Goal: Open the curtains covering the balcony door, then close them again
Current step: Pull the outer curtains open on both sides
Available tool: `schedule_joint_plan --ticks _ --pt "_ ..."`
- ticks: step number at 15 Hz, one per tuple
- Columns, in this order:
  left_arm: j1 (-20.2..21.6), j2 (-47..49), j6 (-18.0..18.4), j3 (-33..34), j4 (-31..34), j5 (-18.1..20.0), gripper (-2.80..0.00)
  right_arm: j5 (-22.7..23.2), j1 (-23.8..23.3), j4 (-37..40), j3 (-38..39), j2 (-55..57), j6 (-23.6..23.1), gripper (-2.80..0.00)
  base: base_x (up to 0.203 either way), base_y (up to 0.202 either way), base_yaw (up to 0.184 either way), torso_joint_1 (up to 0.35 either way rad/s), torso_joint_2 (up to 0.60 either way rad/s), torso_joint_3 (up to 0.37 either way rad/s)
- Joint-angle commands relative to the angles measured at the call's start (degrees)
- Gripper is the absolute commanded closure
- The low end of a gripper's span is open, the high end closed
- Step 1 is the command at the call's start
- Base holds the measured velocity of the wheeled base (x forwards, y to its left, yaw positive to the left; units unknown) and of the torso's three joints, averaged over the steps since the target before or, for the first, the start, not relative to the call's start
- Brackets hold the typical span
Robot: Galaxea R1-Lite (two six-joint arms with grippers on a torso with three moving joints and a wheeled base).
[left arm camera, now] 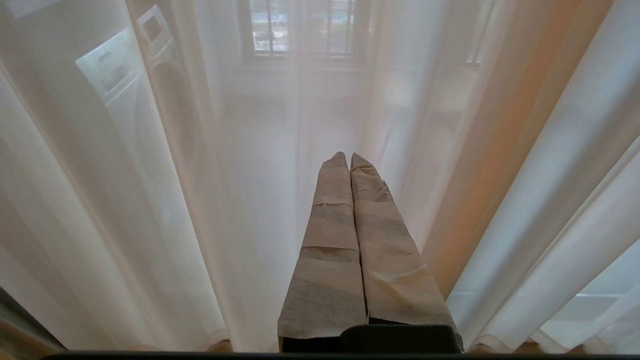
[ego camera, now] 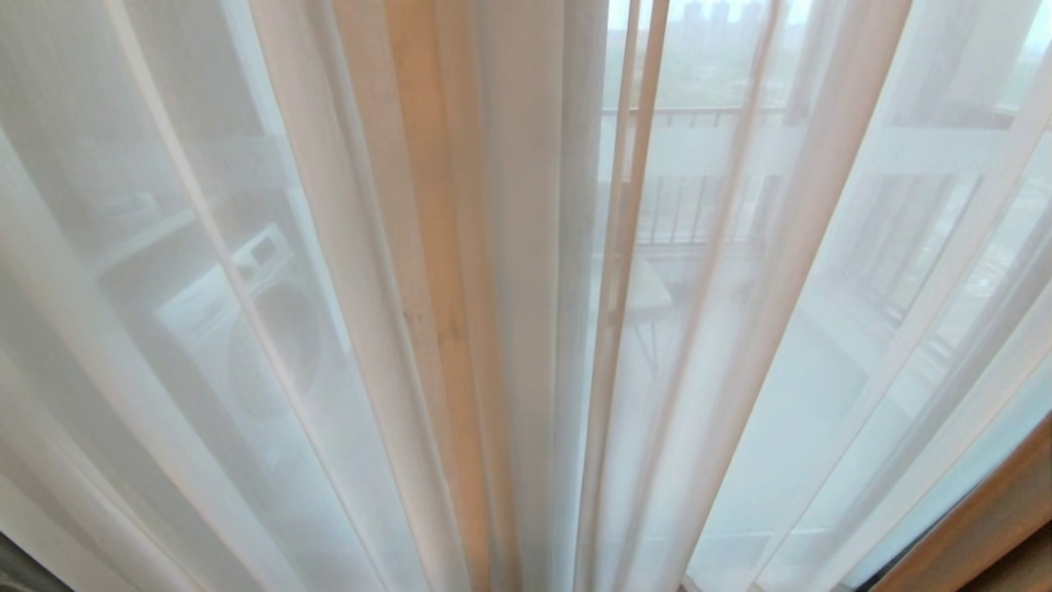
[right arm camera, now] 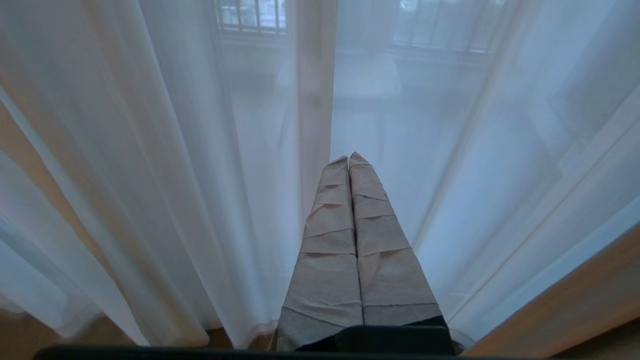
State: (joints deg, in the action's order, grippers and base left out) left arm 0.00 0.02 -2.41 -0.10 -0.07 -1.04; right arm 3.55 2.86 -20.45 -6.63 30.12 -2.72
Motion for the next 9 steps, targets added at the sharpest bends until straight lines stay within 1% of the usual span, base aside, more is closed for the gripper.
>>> schedule_joint_plan --ticks 1,5,6,7,9 --pt "0.00 -0.02 -0.05 0.01 -0.01 -0.02 0.00 -0.15 -0.04 2.96 1.16 -6.60 0.39 0.00 0.000 0.000 0.000 0.000 0.00 0.000" --pt "0.00 -0.02 -0.05 0.01 -0.01 -0.03 0.00 -0.76 -0.33 9.48 2.82 -15.48 0.45 0.00 0.000 0.000 0.000 0.000 0.00 0.000" --pt "0.00 -0.02 -0.05 0.01 -0.01 -0.02 0.00 -2.88 -0.58 10.28 3.64 -16.24 0.40 0.00 0.000 0.000 0.000 0.000 0.00 0.000" --pt "0.00 -0.02 -0.05 0.01 -0.01 -0.02 0.00 -4.36 -0.66 10.09 4.63 -16.32 0.41 0.00 0.000 0.000 0.000 0.000 0.00 0.000" --pt "0.00 -0.02 -0.05 0.01 -0.01 -0.10 0.00 -5.24 -1.37 8.91 6.46 -16.71 0.47 0.00 0.000 0.000 0.000 0.000 0.00 0.000"
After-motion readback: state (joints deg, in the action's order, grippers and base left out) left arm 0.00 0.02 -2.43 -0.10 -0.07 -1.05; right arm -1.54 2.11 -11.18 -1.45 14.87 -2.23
